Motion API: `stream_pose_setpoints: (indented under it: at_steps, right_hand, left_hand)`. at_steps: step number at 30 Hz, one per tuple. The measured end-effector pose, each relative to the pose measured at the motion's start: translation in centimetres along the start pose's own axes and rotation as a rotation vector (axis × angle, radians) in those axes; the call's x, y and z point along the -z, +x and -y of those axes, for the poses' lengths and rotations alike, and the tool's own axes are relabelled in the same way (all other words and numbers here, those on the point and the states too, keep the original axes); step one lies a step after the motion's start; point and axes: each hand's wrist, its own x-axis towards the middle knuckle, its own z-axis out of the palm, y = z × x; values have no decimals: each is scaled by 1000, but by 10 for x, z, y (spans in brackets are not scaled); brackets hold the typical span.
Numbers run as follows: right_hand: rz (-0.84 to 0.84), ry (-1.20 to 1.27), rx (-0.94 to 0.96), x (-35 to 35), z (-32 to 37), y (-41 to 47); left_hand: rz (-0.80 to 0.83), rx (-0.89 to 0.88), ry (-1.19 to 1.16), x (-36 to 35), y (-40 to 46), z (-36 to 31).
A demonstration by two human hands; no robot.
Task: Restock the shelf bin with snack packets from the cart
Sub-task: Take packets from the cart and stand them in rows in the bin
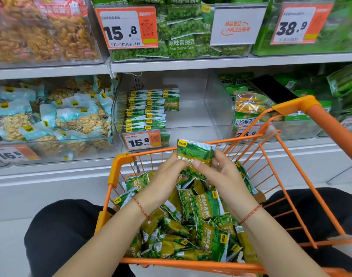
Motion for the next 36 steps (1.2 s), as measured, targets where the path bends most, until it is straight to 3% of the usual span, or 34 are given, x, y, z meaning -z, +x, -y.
stream_pose_setpoints:
  at_steps: [5,12,15,20,23,31,36]
  right_hand:
    - [-13,5,72,-5,16,23]
    - [88,-20,31,-19,45,75]
    - [113,-73,-19,-21,46,101]
    - [-6,-105,-88,-16,33,156]
    - [-73,-175,-121,-6,24,195]
    - [-81,-449,-292,-17,-5,282]
    - [-48,-275,-385,-34,-8,312]
  left_hand:
    - [16,-20,240,13,9,-11]
    - [-139,-37,0,36,62,-18]
    - [1,-107,-34,58,73,2]
    - [-178,-267,441,93,91,-11]
    - [-513,-468,777,118,89,-1]
    - [-752,-618,974,135,108,11]
    - [-743,-559,959,142,116,13]
